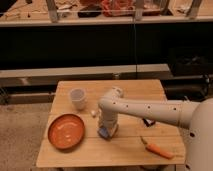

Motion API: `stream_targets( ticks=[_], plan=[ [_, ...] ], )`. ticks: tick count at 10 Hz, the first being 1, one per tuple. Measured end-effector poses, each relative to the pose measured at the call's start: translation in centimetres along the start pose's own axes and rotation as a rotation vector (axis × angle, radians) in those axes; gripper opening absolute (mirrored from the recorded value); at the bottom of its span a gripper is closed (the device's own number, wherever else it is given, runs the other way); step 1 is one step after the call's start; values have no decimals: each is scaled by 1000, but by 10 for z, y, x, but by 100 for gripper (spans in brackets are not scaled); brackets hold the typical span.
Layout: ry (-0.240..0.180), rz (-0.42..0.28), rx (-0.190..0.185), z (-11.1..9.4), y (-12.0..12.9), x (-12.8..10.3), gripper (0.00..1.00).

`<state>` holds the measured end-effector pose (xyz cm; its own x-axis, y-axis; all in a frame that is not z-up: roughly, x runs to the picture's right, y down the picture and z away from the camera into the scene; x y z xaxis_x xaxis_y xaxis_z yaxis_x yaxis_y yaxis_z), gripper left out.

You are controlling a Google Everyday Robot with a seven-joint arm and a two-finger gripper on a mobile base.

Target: Wipe the white sponge on the table

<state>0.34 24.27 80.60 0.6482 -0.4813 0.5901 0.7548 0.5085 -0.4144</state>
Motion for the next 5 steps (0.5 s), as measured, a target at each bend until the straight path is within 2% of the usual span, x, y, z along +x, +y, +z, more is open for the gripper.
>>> stream_targets(
  ticks=[5],
  plan=[
    [20, -22, 7, 5, 8, -25, 54]
  ],
)
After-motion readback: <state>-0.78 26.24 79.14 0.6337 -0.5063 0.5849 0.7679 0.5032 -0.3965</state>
